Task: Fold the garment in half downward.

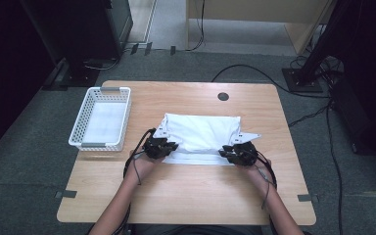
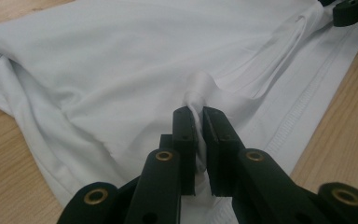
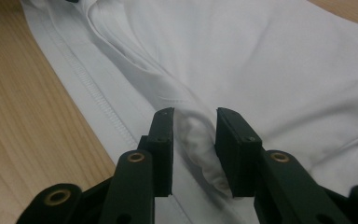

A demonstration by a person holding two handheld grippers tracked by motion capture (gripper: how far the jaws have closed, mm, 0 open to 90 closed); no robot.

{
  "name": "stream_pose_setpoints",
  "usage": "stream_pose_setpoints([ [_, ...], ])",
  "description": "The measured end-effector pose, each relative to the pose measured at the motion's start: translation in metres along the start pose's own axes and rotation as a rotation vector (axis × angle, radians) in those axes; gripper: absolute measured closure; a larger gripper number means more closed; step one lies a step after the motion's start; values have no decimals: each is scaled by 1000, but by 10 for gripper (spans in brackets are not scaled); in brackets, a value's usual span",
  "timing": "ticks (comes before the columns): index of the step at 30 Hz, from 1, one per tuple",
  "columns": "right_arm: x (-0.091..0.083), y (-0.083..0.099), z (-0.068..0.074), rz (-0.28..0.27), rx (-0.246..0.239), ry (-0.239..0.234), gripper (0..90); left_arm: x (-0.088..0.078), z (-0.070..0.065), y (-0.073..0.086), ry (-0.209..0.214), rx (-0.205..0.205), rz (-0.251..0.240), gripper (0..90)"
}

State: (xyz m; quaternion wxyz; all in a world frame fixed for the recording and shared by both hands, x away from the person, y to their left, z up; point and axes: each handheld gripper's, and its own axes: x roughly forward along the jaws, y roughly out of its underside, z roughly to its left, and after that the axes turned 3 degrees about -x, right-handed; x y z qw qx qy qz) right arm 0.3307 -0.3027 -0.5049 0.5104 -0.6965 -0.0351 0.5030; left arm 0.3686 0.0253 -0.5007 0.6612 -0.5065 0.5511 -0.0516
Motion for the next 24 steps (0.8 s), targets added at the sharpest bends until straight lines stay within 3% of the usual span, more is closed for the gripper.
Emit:
stream_pose_setpoints([
  [7,-7,5,-3,30,15,-25,605,-1,1,8,13,9,30,808],
  [13,-13,12,-11,56,31,-21,579,-4,3,10,38,-6,17,705],
  [21,-18,10,-12,6,50,-8,530,-11,8,6,49,-46,-27,478],
  [24,-21,8,-14,-22,68,7,506,-14,13,3,50,-83,-47,410],
])
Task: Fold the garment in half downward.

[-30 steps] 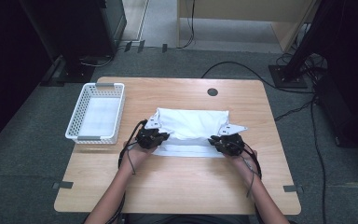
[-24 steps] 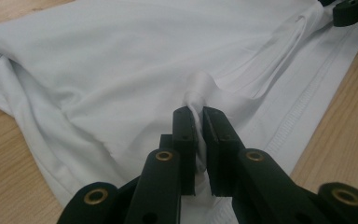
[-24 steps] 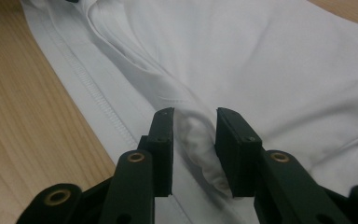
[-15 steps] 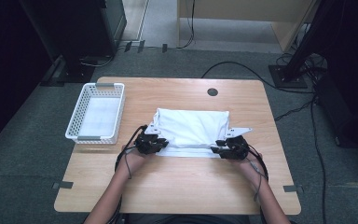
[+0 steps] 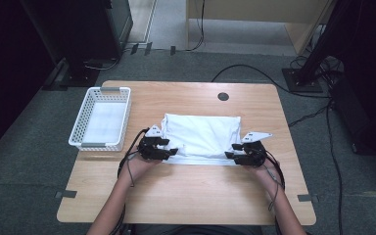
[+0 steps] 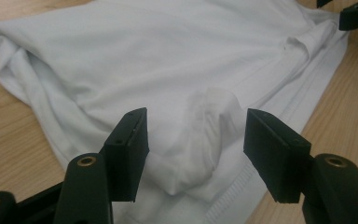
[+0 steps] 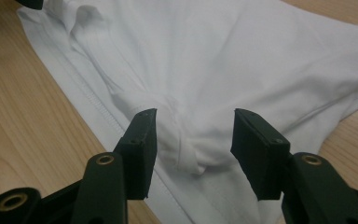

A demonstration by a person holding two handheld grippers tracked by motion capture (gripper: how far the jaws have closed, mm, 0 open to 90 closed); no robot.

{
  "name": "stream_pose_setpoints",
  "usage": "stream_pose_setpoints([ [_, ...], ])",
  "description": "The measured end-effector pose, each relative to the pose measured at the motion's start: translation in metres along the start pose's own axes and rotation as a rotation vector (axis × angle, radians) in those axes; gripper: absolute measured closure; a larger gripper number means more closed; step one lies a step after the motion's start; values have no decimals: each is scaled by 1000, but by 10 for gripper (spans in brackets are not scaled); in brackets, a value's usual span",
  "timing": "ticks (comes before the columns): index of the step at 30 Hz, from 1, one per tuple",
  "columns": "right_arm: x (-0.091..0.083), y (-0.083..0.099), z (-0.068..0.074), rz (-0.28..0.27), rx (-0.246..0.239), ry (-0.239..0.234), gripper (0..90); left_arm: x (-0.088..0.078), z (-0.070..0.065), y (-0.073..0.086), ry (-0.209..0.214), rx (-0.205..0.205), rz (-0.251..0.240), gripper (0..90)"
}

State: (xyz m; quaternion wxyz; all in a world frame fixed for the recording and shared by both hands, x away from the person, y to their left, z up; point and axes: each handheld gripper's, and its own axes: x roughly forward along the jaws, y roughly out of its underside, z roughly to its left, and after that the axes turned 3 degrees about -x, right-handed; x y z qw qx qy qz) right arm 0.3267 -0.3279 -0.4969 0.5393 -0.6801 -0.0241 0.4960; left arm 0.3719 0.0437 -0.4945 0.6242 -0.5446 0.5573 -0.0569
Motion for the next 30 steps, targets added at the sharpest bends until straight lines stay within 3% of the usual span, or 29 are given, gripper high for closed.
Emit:
stream_pose_setpoints([
  [3,-1,-1,-1,-16,9,19,470,0,3,-2,-23,-13,-5,357],
  [8,1,-1,-2,-19,15,44,395,2,6,-2,-67,6,15,312],
  [13,4,-2,-5,-36,24,78,328,3,8,-4,-95,20,4,271],
  [15,5,-2,-6,-40,31,92,316,4,9,-5,-110,25,1,216],
  [17,5,-2,-8,-47,44,96,309,6,9,-6,-136,29,-8,216],
  [20,6,-2,-8,-49,62,98,306,7,12,-7,-135,20,-9,216],
  [26,12,-1,-7,-38,57,102,294,7,19,-10,-140,-16,-18,216],
  [30,18,2,-7,-18,56,110,289,10,22,-8,-162,-9,2,216],
])
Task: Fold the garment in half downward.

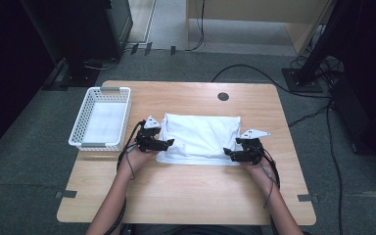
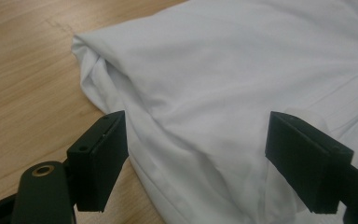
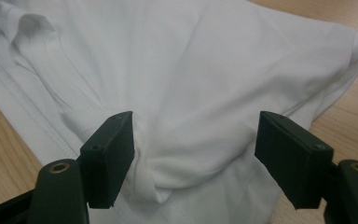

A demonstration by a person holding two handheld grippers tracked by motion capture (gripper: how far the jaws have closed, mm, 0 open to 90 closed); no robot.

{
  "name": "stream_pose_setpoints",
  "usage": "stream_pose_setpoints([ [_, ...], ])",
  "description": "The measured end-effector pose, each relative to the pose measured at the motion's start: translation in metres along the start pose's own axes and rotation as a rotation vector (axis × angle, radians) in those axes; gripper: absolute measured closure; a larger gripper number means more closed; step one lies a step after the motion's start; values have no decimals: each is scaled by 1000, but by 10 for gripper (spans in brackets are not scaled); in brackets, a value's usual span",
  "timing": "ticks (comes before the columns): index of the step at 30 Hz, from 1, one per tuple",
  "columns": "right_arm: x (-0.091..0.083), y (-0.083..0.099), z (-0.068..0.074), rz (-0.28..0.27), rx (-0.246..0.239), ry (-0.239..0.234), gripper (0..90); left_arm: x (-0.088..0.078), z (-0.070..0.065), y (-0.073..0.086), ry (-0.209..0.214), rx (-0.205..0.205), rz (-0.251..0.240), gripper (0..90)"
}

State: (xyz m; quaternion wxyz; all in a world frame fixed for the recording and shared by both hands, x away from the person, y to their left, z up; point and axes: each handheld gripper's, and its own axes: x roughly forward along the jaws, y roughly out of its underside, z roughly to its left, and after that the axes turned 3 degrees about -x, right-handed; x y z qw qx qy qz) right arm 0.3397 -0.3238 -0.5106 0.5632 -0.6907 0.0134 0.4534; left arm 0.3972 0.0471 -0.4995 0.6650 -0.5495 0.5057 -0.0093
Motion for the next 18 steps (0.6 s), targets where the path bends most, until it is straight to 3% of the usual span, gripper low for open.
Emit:
stream_pose_setpoints([
  [5,2,4,0,14,-13,-8,265,6,0,7,-13,15,36,216],
  [11,5,9,5,52,-73,-13,237,8,-3,10,-14,26,44,216],
  [18,1,11,5,64,-90,-24,213,8,-4,14,-9,26,47,216],
])
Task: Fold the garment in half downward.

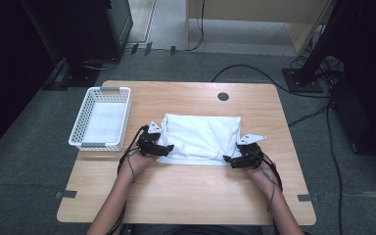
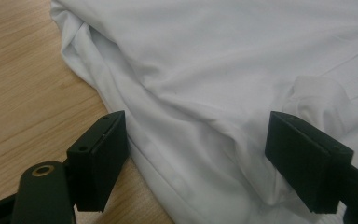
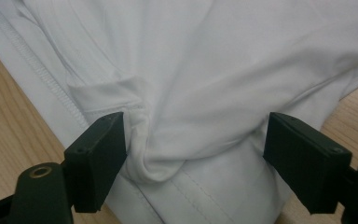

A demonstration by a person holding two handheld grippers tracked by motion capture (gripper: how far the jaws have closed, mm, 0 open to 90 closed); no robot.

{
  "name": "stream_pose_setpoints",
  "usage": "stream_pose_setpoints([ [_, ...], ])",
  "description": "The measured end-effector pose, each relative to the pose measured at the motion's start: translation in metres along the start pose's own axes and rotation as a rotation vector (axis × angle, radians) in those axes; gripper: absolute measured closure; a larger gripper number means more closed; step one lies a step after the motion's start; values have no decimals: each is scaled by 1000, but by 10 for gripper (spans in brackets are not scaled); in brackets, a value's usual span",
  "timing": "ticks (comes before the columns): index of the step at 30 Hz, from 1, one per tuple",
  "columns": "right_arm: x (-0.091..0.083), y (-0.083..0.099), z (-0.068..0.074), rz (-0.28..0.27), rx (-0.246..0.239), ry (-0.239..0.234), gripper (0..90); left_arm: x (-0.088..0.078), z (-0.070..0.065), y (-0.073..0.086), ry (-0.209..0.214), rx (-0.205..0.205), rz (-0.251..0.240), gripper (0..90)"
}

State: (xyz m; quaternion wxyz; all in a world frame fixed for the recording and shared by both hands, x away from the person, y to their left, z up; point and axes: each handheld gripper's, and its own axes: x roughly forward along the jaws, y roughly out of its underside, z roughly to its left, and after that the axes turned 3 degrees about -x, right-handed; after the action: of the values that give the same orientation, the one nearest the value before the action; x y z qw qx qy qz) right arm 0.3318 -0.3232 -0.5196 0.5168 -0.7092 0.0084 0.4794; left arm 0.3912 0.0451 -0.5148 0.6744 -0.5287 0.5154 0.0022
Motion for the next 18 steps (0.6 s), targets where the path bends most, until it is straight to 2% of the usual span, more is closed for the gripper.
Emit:
stream_pose_setpoints([
  [18,-3,6,-11,-19,18,9,212,2,-11,1,5,18,-1,216],
])
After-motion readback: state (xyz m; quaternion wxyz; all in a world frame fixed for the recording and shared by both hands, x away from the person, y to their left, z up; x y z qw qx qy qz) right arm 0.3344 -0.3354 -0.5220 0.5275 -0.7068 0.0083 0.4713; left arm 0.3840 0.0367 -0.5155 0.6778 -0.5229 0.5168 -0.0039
